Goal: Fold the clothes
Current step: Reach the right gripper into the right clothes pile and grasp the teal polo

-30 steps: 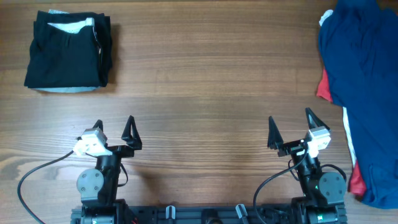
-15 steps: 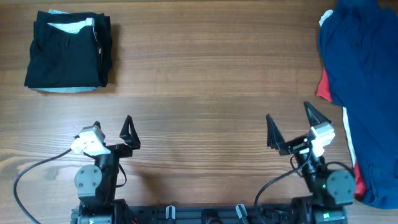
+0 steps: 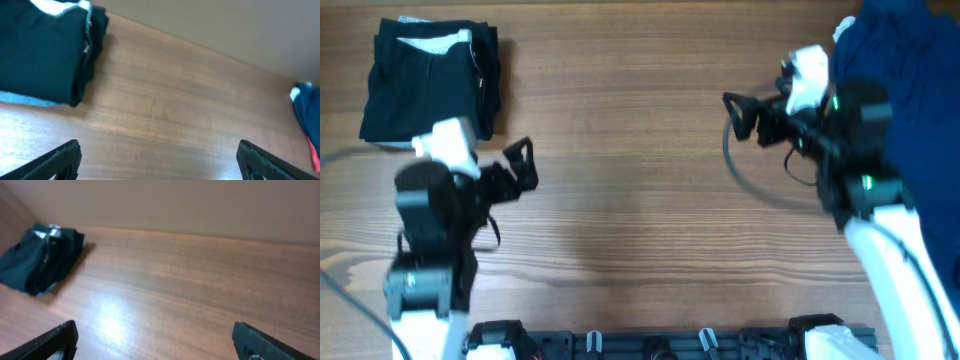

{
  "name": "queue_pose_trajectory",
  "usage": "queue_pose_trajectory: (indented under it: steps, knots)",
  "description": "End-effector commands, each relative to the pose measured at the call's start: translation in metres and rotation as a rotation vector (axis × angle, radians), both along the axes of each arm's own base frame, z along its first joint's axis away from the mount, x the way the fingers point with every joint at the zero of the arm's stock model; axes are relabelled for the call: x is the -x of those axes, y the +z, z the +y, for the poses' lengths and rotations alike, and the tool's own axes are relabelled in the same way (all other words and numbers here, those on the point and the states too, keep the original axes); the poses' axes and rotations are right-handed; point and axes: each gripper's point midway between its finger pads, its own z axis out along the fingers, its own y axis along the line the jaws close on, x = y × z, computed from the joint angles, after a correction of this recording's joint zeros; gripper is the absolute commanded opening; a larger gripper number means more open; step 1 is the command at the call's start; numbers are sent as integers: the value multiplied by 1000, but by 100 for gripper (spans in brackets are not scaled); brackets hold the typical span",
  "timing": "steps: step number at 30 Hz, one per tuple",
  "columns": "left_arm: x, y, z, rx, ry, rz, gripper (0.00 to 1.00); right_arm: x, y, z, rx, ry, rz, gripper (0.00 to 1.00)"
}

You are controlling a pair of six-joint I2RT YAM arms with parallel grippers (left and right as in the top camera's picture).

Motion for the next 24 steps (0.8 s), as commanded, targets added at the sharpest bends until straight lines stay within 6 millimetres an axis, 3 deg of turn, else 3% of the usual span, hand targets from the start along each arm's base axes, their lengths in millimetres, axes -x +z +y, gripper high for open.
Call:
queue_pose_trajectory:
  steps: [1,10,12,14,16,17,20,24]
  knots:
    - [-21,6,-24,-53,-140,71,100,-31,-17,5,1,12,125,100]
    - [-52,-78,-69,-47,-263,348,100,-64,-55,5,41,20,153,100]
    - [-59,-101,-77,-33,-289,401,100,-73,-69,-19,88,-123,188,96]
    - [-61,-119,-84,-13,-315,444,100,-76,-85,-56,106,-329,251,96]
    - [-62,-138,-87,-2,-325,494,100,-66,-108,-112,97,-626,363,96]
    - [-62,-146,-89,9,-334,516,100,-61,-116,-124,98,-673,394,96]
    - [-62,-158,-96,27,-356,545,100,-45,-149,-170,72,-805,523,95]
    - [-67,-155,-102,22,-372,513,98,-31,-177,-210,91,-895,611,87]
